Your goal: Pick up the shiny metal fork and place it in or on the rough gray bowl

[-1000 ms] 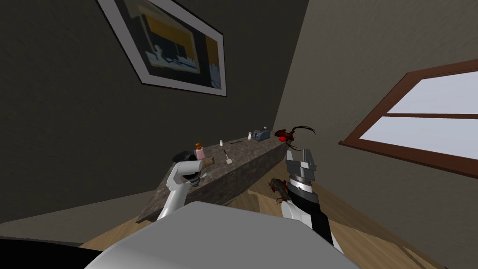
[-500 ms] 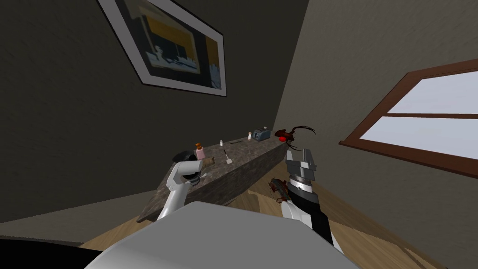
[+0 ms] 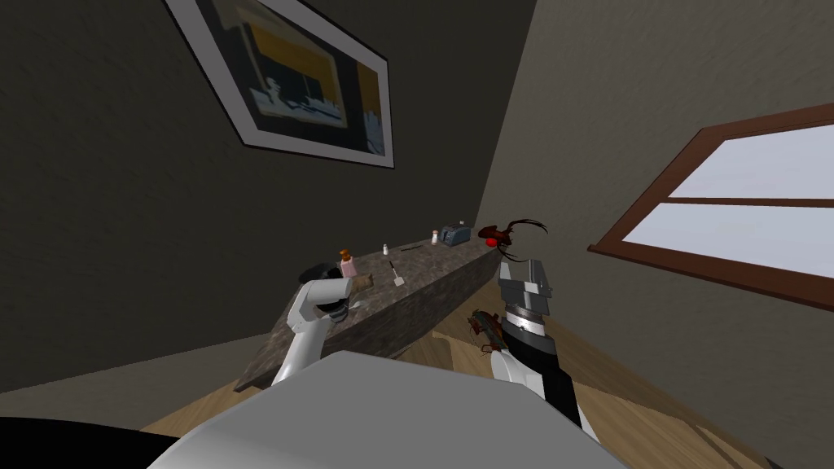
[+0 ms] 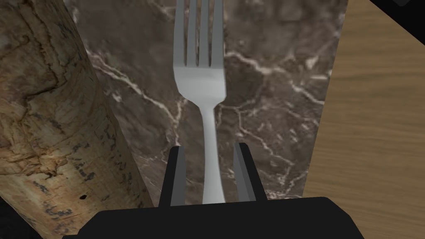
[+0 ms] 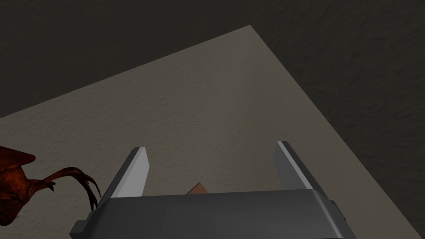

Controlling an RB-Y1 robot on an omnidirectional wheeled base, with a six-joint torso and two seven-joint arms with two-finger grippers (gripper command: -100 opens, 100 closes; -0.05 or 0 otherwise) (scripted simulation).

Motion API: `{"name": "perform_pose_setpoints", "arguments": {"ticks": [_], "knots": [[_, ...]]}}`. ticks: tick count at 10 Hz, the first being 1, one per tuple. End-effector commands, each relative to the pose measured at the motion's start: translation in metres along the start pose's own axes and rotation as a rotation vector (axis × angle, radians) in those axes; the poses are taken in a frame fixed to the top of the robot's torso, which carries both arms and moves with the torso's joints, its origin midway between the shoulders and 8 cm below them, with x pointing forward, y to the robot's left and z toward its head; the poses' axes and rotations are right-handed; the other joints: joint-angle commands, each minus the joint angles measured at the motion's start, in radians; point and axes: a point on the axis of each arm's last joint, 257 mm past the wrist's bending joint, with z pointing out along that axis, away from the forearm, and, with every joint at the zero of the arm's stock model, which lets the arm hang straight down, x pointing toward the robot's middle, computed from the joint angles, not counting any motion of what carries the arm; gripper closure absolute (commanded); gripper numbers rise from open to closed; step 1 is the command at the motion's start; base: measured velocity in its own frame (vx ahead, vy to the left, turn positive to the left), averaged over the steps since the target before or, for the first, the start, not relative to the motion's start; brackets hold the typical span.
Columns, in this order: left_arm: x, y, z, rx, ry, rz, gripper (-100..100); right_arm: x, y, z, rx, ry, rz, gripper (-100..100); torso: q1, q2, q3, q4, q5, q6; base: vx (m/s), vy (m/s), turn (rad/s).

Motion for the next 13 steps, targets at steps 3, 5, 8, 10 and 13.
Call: {"name": "perform_pose_setpoints", "arguments": {"ticks": [3,5,8,10,13], "knots": [[-0.02,-0.021,-0.002,0.019,-0.02,-0.03,100,0.0,0.0,0.0,0.0,0.0,0.0,0,0.0,0.005,0.002,0.001,0.0,-0.001,-0.084,-0.003,0.008],[-0.037,-0.033,-0.002,0.024,-0.035,-0.054,100,0.0,0.0,0.0,0.0,0.0,0.0,0,0.002,0.011,0.007,0.003,0.0,-0.002,-0.14,0.022,0.007],[-0.068,-0.054,-0.002,0.026,-0.06,-0.101,100,0.0,0.0,0.0,0.0,0.0,0.0,0,0.004,0.01,0.006,0.003,0.0,-0.003,-0.116,0.04,-0.005],[-0.09,-0.069,-0.002,0.026,-0.075,-0.136,100,0.0,0.0,0.0,0.0,0.0,0.0,0,0.005,0.01,0.006,0.003,0.0,-0.003,-0.109,0.053,-0.024],[-0.124,-0.094,-0.007,0.035,-0.09,-0.188,100,0.0,0.0,0.0,0.0,0.0,0.0,0,0.006,0.011,0.007,0.004,0.001,-0.004,-0.122,0.058,-0.051]]}}
